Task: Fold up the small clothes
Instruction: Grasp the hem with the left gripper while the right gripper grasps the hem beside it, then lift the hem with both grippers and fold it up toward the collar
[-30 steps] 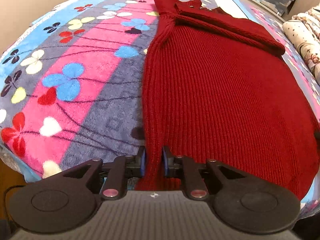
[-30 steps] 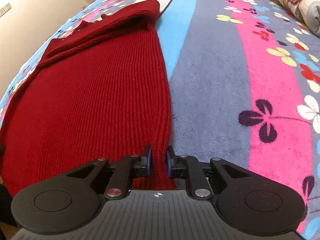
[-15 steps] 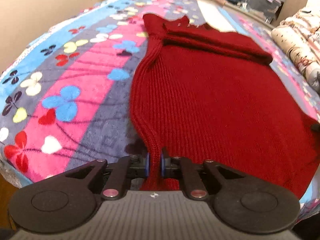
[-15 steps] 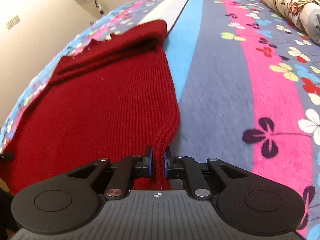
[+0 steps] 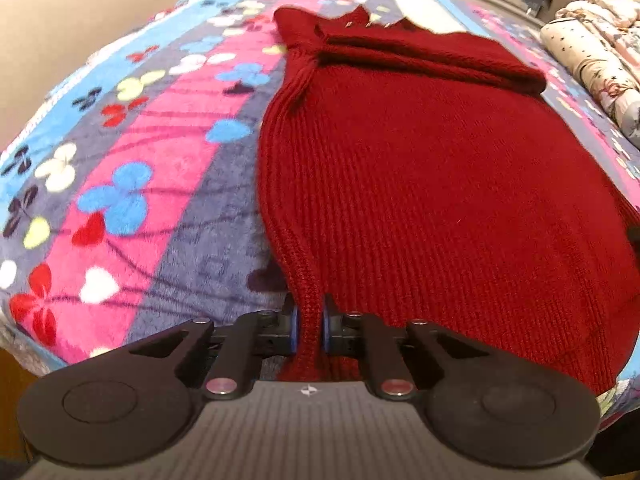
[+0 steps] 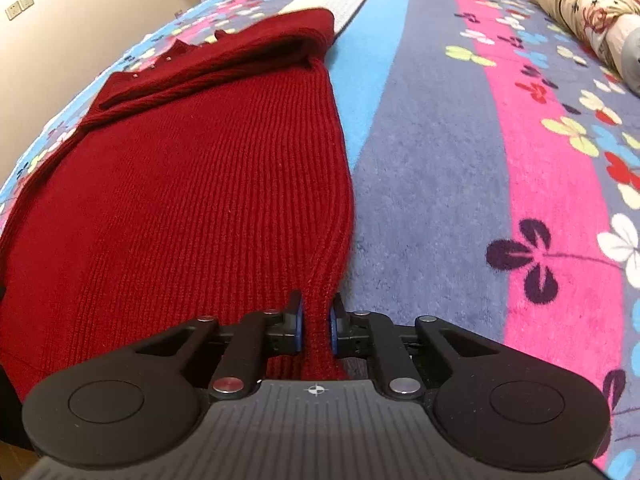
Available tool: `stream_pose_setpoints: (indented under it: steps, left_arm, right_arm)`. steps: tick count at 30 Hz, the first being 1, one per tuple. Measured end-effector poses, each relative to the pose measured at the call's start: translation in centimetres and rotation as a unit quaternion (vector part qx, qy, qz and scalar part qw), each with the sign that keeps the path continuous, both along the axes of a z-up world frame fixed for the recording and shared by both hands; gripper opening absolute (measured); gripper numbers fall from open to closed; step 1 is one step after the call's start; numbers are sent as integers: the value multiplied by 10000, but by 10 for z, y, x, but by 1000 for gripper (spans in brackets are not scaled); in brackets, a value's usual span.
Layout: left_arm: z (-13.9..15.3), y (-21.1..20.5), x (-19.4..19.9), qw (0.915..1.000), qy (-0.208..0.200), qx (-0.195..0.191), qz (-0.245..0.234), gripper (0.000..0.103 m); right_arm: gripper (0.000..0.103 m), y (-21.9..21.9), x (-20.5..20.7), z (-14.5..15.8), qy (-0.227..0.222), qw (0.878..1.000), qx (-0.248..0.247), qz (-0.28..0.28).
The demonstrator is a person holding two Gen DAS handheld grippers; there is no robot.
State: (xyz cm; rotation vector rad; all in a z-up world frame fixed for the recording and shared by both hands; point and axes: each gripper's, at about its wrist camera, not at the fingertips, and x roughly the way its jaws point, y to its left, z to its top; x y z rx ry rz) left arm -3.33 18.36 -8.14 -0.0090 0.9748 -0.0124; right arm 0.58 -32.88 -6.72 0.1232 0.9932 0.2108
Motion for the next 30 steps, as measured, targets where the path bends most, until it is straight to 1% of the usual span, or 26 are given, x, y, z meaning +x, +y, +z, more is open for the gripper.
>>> stream_pose_setpoints:
  steps: [3,7,10,13,16,19,23,25,27,30]
  left_arm:
    - [10,-8,-4,9993,-319,75,-205,11]
    - [31,-17,-9,9955,-821,32,-475,11]
    - [55,-21,-14,9919,-1132,-62,-567,10]
    - [83,-24,-26,9871,-1461,-33,-651,10]
    - [109,-21,-43,9821,-1732,-74,-735,9]
    - [130,-17,-61,9779,-1879,-217,-889,9]
    - [150,-13,-91,9736,-1894,-550,-1150,9]
    - [162,-9,-109,9698,-1942,-732,-1284,9]
    - [170,-1,-123,9672,-1969,-941,-1299,9]
    - [174,13,-121,9678,-1874,-1226,-1151,9]
  right_arm:
    - [11,-3,-3,9,-235,9996,129,-89]
    - [10,-10,-8,34,-729,9953,580,-252]
    - [10,-17,-11,57,-999,9889,1046,-330]
    - [9,-23,-16,85,-1194,9854,1166,-325]
    - [9,-27,-31,112,-1462,9806,1274,-284]
    - [9,-33,-54,131,-1626,9779,1288,-240]
    - [8,-48,-92,149,-1752,9718,1541,-340]
    - [8,-56,-115,157,-1791,9676,1721,-452]
    - [8,-64,-137,162,-1839,9640,1842,-549]
    - [8,-74,-154,162,-1747,9638,1883,-715]
